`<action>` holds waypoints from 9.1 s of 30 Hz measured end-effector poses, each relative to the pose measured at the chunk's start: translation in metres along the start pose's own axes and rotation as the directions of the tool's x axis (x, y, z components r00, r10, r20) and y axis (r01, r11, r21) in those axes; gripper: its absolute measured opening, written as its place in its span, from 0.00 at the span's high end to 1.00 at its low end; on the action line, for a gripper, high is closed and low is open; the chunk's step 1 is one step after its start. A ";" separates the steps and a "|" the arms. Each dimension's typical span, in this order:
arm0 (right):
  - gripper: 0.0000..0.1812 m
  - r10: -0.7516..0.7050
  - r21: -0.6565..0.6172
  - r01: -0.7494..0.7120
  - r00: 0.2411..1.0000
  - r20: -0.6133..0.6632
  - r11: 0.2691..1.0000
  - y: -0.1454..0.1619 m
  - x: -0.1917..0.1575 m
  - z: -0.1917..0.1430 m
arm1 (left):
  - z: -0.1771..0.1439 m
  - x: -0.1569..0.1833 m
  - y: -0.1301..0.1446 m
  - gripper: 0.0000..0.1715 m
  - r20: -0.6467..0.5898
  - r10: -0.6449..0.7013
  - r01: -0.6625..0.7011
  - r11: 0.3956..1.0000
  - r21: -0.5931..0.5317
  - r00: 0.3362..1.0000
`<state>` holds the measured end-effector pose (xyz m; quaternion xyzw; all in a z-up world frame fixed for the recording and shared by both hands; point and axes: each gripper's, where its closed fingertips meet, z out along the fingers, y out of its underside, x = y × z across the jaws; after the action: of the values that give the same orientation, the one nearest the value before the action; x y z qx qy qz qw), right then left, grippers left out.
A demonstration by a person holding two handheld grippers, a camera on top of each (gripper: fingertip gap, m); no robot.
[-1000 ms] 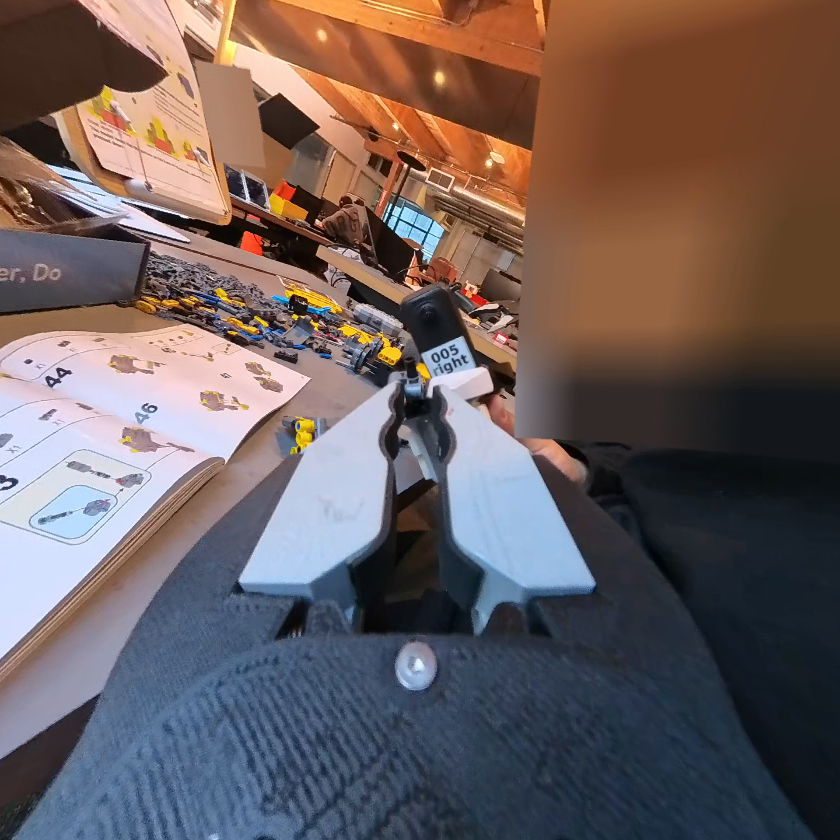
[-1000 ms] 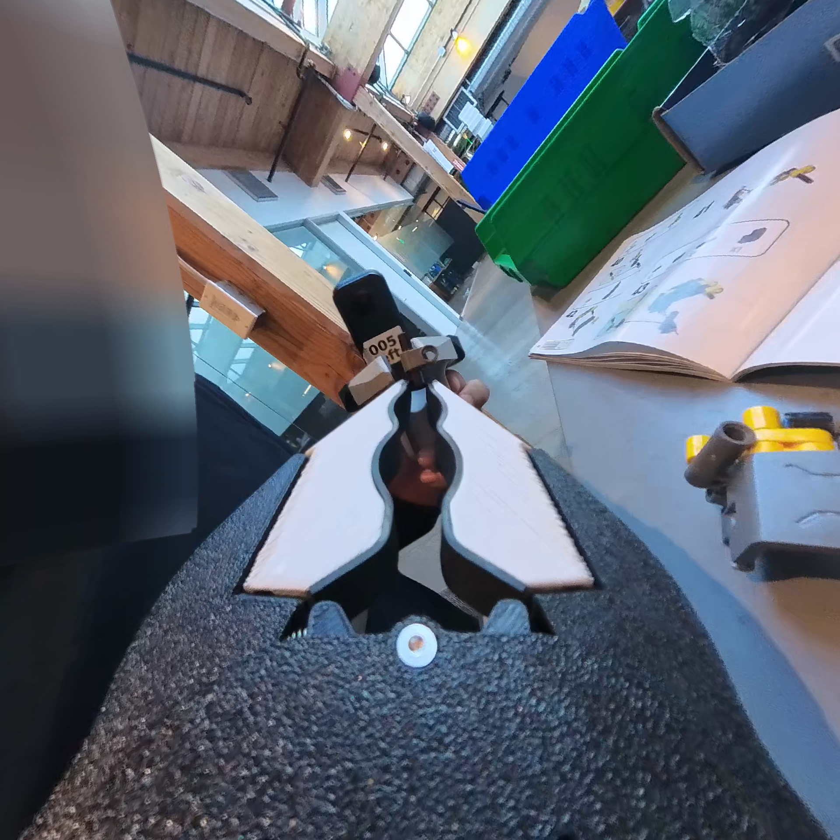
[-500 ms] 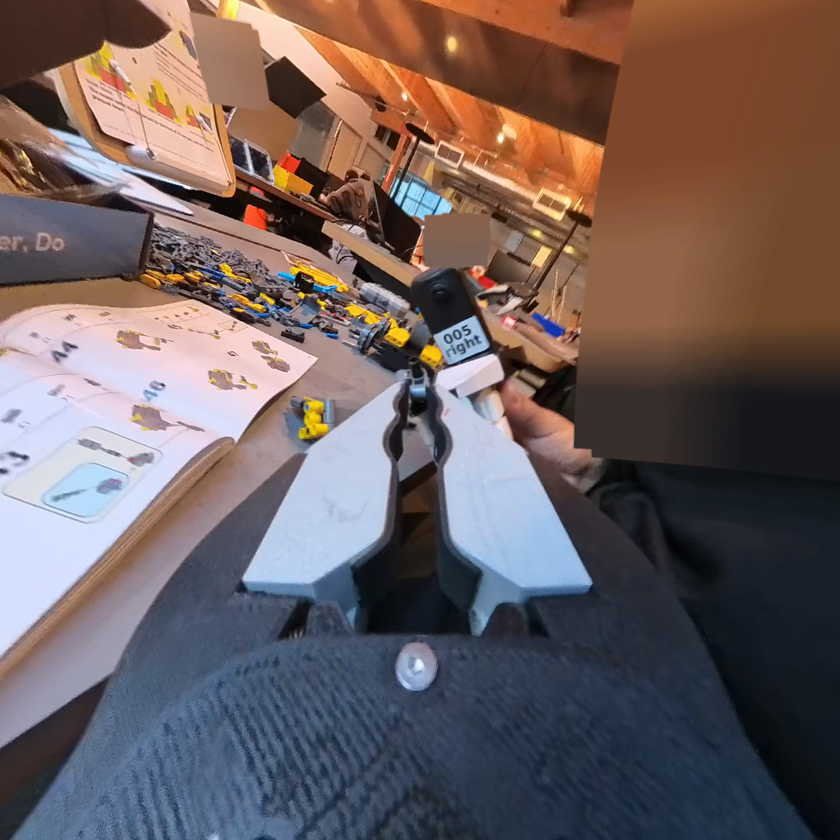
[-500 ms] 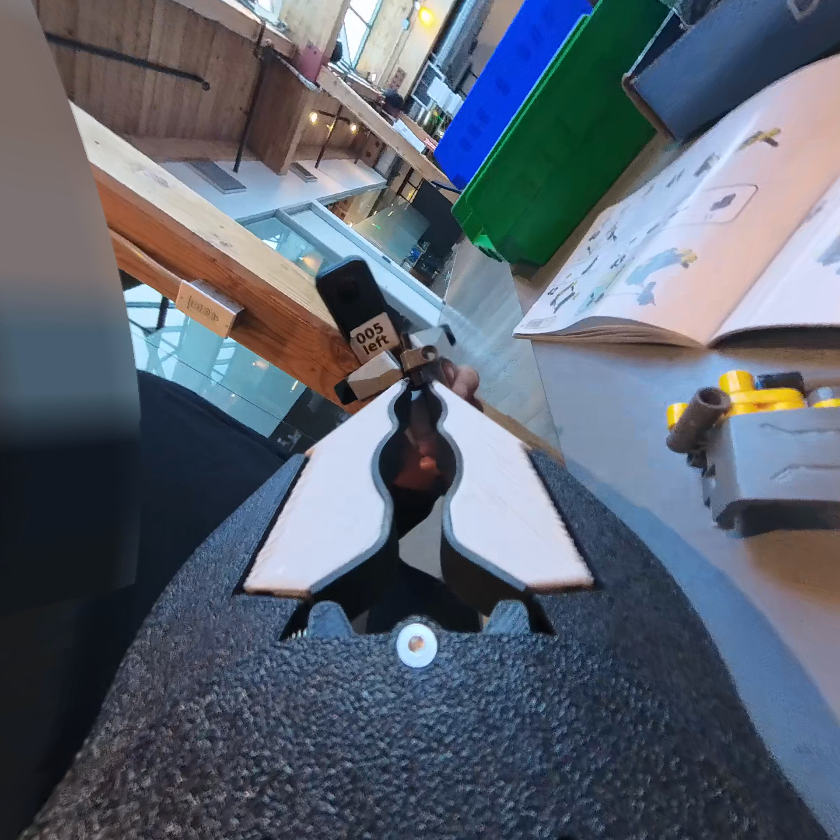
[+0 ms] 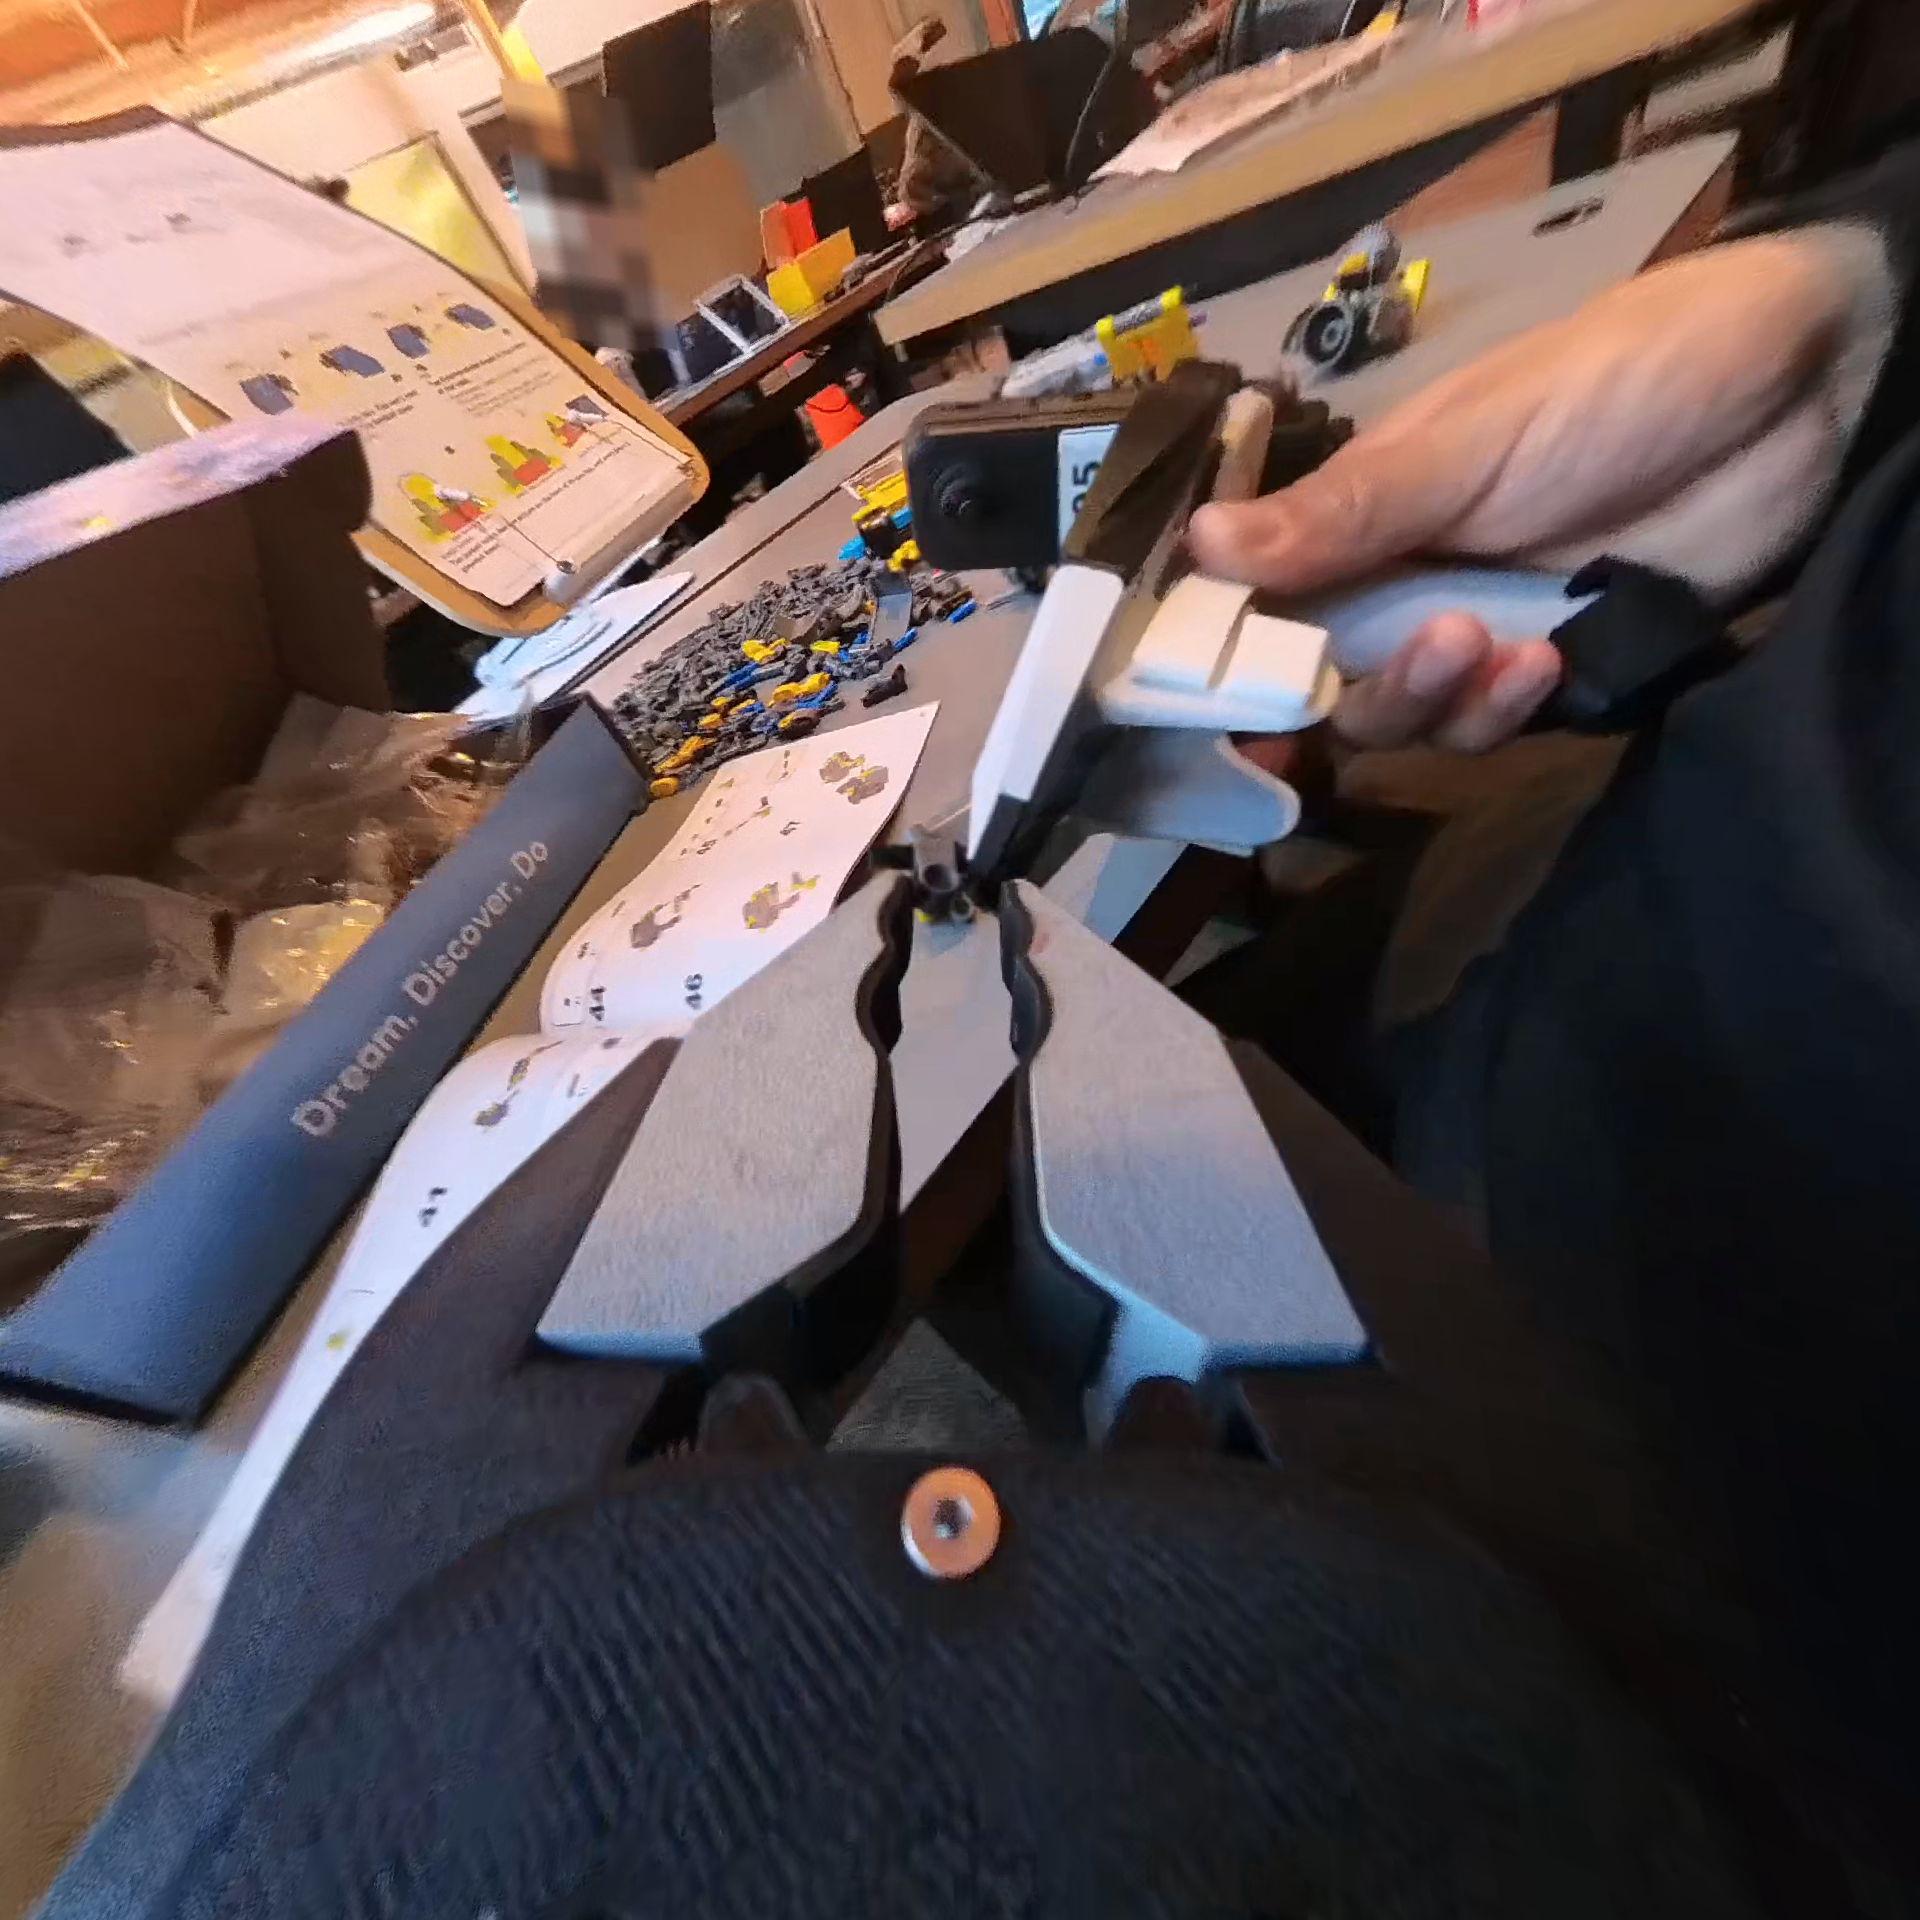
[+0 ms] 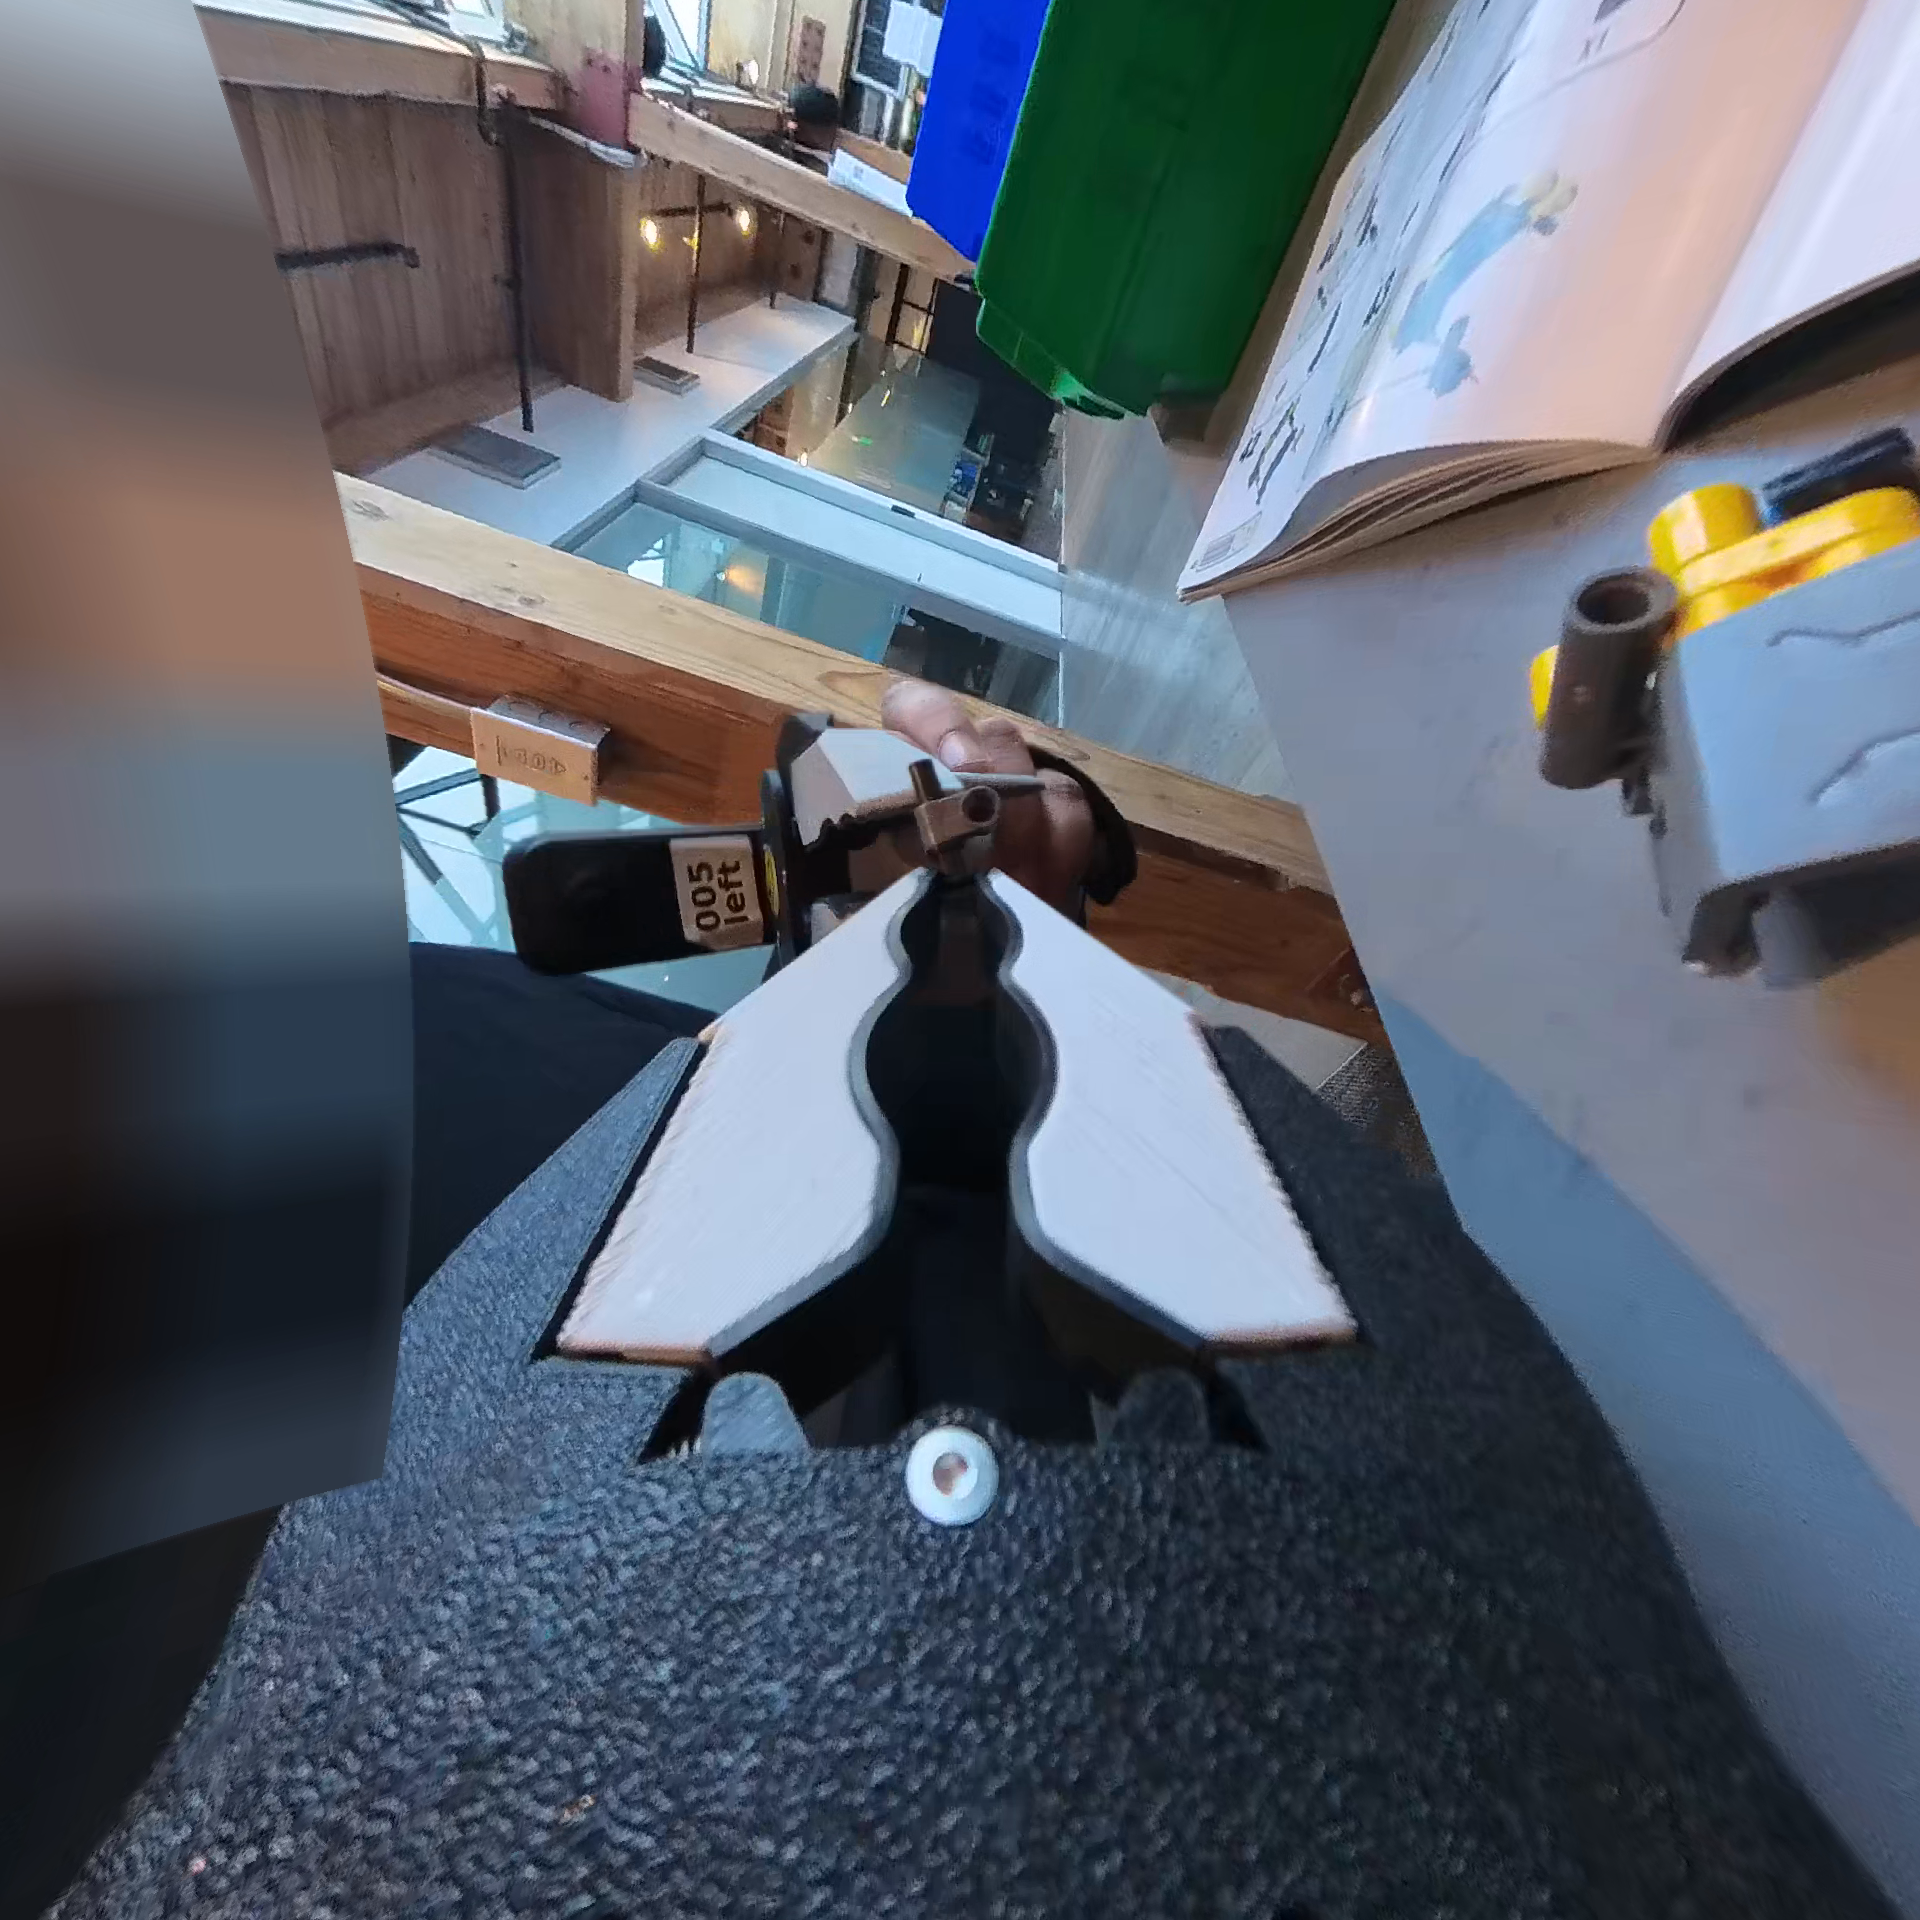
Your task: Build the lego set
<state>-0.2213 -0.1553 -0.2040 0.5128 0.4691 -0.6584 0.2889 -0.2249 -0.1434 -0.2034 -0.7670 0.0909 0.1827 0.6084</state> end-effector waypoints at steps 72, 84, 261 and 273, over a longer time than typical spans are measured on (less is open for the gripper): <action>0.91 -0.336 0.002 0.338 0.938 -0.086 0.941 -0.006 -0.008 -0.002 | -0.002 -0.005 -0.009 0.96 0.064 0.003 -0.009 0.996 0.089 0.998; 0.97 -0.559 -0.046 0.557 0.822 -0.109 0.829 -0.006 -0.017 -0.002 | -0.003 -0.004 -0.015 0.95 -0.007 -0.136 0.136 0.980 0.142 0.991; 0.97 -0.321 -0.833 0.254 0.942 0.098 0.491 0.065 -0.006 -0.041 | -0.009 0.060 -0.013 0.87 -0.357 -0.124 0.160 0.985 0.071 0.926; 0.97 -0.243 -0.836 0.247 0.960 0.140 0.491 0.061 -0.005 -0.035 | -0.007 0.063 -0.013 0.91 -0.351 -0.126 0.156 0.986 0.060 0.928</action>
<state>-0.1529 -0.1477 -0.2199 0.2351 0.7961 -0.3831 0.4052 -0.1613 -0.1416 -0.2154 -0.7645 0.1490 -0.0034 0.6272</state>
